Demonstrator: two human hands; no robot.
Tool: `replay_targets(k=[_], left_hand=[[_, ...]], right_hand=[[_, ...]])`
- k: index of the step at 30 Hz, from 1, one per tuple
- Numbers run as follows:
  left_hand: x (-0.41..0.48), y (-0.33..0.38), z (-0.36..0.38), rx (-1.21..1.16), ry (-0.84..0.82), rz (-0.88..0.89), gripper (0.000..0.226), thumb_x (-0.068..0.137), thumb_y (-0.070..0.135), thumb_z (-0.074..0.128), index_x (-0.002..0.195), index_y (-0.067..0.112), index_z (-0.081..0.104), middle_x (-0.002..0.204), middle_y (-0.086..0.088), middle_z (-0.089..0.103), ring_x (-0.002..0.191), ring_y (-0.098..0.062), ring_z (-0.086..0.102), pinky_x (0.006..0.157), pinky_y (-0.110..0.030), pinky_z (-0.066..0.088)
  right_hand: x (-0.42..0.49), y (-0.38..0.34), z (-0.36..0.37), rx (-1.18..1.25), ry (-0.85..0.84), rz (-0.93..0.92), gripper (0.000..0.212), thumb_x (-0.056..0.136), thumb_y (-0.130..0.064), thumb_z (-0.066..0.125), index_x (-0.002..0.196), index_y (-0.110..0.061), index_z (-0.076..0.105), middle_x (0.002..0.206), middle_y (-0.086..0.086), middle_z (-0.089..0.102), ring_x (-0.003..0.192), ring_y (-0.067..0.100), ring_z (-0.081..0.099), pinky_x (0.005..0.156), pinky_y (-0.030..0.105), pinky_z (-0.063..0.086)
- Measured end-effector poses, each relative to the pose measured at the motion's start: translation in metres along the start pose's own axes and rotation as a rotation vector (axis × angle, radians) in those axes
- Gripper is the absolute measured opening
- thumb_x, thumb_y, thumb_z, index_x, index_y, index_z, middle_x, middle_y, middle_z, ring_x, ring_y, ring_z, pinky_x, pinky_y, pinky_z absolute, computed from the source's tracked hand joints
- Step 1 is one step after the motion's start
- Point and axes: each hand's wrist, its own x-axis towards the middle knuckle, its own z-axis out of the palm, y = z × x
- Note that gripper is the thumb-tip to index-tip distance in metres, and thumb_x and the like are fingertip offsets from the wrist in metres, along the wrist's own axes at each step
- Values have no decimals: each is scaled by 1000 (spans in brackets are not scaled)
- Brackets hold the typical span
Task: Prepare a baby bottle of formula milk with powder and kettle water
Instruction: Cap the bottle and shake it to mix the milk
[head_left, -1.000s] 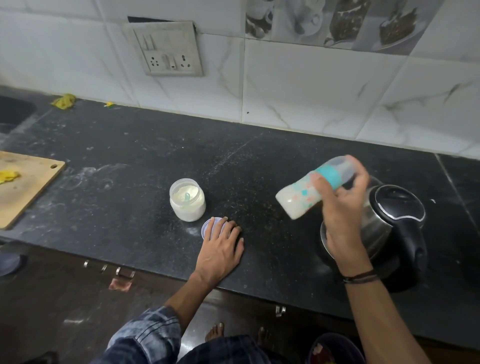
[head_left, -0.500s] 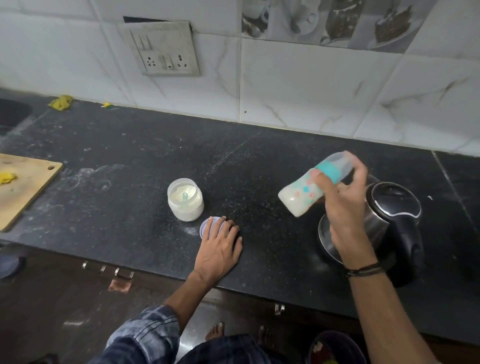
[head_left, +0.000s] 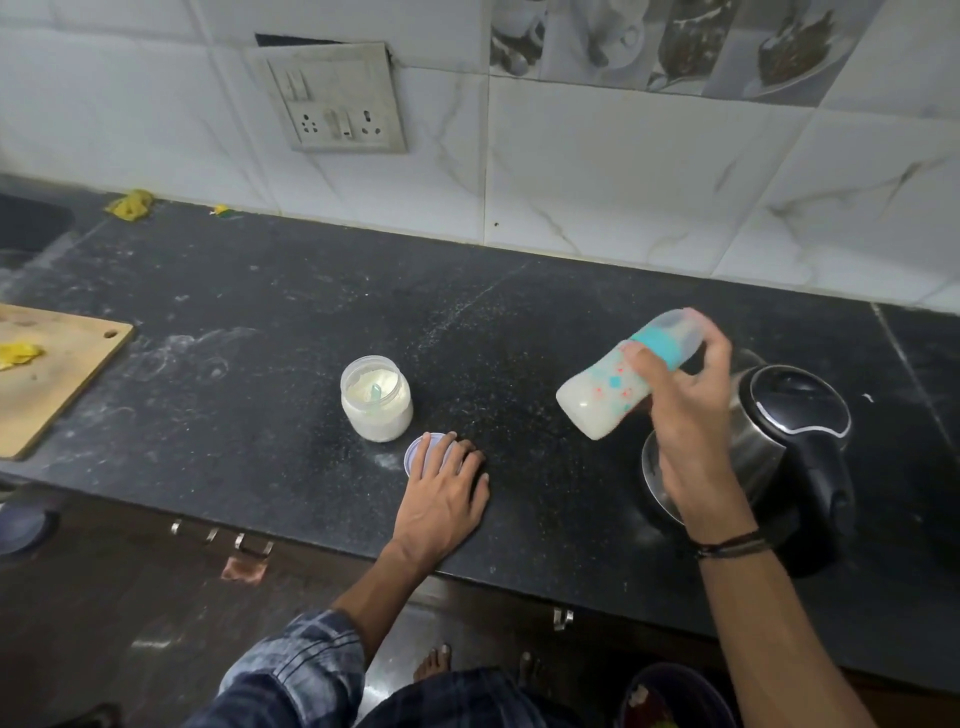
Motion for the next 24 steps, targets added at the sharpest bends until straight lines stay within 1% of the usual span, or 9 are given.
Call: replay_targets(k=[2, 4, 6, 8, 12, 16, 18, 20, 24], left_hand=[[1, 1, 0, -1, -4, -6, 29, 104, 37, 51, 118, 18, 67, 124, -1, 62, 132, -28, 53, 123, -54, 30], [1, 1, 2, -2, -7, -5, 29, 104, 38, 51, 119, 19, 66, 125, 0, 61, 132, -28, 52, 123, -54, 30], [-1, -1, 3, 2, -8, 3, 29, 104, 38, 50, 119, 18, 66, 125, -1, 62, 132, -28, 52, 123, -54, 30], [-1, -2, 3, 4, -7, 2, 30, 104, 38, 50, 119, 18, 67, 125, -1, 62, 132, -28, 53, 123, -54, 31], [1, 1, 3, 1, 4, 0, 29, 104, 37, 51, 118, 17, 67, 124, -1, 63, 132, -29, 53, 123, -53, 30], [0, -1, 2, 0, 5, 11, 29, 104, 37, 50, 118, 17, 67, 124, -1, 63, 132, -28, 53, 123, -52, 29], [1, 1, 0, 1, 2, 3, 29, 104, 37, 50, 118, 18, 67, 124, -1, 63, 132, -28, 53, 124, -52, 29], [1, 1, 0, 3, 4, 1, 29, 104, 37, 51, 118, 17, 67, 124, -1, 63, 131, -28, 53, 123, -53, 30], [1, 0, -1, -3, 12, 12, 29, 104, 37, 51, 118, 17, 67, 124, -2, 63, 131, -28, 53, 122, -53, 31]], right_hand=[[1, -4, -1, 73, 65, -30, 69, 82, -22, 83, 140, -23, 46, 113, -3, 72, 95, 12, 74, 74, 32, 61], [4, -6, -3, 124, 152, -54, 62, 82, -28, 82, 133, -27, 47, 102, -15, 74, 95, 9, 75, 70, 32, 60], [1, -5, -1, 39, 69, -30, 52, 84, -23, 81, 123, -35, 50, 100, -15, 74, 92, 8, 75, 67, 31, 60], [-4, 1, -2, -47, -49, 0, 54, 86, -14, 82, 126, -37, 53, 108, -6, 72, 93, 11, 75, 70, 29, 61], [-1, -2, -2, 108, 182, -60, 65, 83, -26, 82, 135, -26, 44, 107, -13, 74, 97, 9, 75, 72, 32, 60], [-3, 4, -3, -24, 42, 17, 57, 90, -11, 78, 135, -27, 46, 96, -16, 77, 89, 6, 75, 67, 27, 60], [-4, -2, -1, 66, 146, -15, 59, 86, -17, 79, 134, -25, 45, 99, -14, 76, 90, 6, 75, 66, 28, 60], [1, -5, -2, 125, 242, -55, 61, 87, -24, 79, 134, -23, 41, 112, -8, 70, 94, 8, 75, 66, 30, 60], [-1, 1, -2, -31, 35, 6, 54, 91, -8, 78, 132, -26, 48, 100, -11, 74, 90, 9, 75, 69, 28, 61]])
